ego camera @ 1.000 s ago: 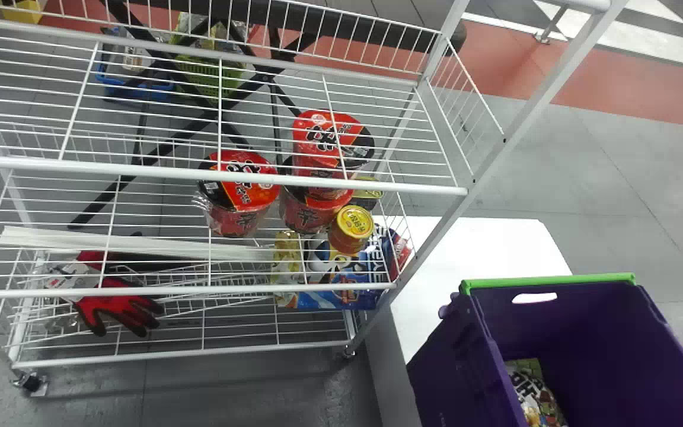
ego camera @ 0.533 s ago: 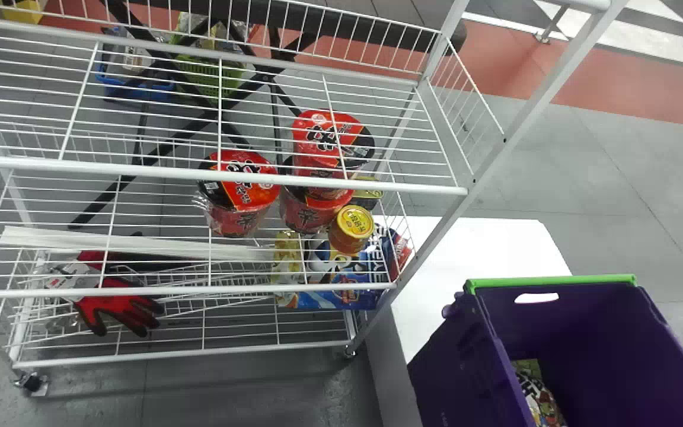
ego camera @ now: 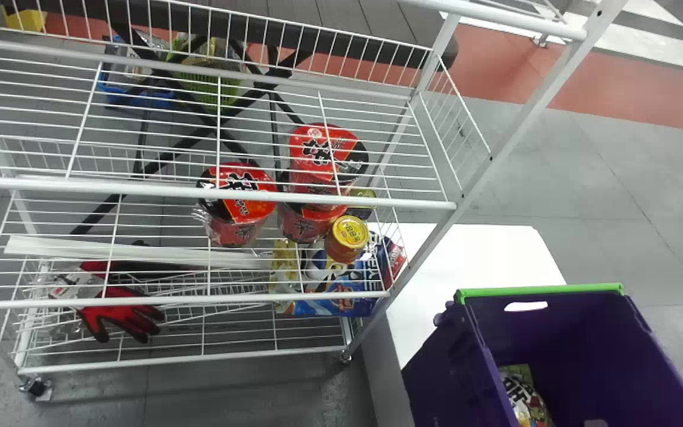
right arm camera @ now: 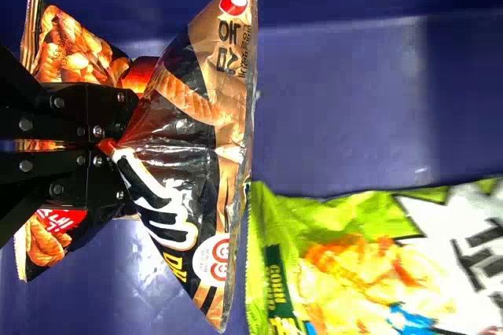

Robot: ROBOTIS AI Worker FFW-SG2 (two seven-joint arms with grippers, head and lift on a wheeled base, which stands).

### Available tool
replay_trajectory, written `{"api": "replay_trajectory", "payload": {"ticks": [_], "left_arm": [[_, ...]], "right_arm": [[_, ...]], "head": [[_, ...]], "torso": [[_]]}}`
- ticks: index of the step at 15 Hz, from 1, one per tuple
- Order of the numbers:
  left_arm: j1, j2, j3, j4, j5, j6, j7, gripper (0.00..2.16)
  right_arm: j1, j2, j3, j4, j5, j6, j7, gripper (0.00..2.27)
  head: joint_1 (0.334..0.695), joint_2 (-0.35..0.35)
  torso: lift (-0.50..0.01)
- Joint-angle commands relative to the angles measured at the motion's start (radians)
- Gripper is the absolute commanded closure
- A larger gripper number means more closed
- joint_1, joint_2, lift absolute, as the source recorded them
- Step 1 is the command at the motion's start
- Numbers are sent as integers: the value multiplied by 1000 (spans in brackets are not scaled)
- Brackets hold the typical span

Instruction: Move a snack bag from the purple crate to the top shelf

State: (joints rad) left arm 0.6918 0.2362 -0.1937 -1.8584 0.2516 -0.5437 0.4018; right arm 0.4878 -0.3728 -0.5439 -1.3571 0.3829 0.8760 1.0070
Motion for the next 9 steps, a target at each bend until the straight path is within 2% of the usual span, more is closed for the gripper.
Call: {"api": "replay_trajectory", "payload": {"ticks": [1,9], "left_arm": [[0,0,0,-1,0,0,0,-2],[8,3,-3,-10,0,0,0,-2]], "right_arm": [[0,0,-8,-2,-1,-2,4,1899],[14,0,-24,-2,1,-27,19,1899]], "head": [[695,-350],[695,-350]], "torso": [[-405],[-373]]}}
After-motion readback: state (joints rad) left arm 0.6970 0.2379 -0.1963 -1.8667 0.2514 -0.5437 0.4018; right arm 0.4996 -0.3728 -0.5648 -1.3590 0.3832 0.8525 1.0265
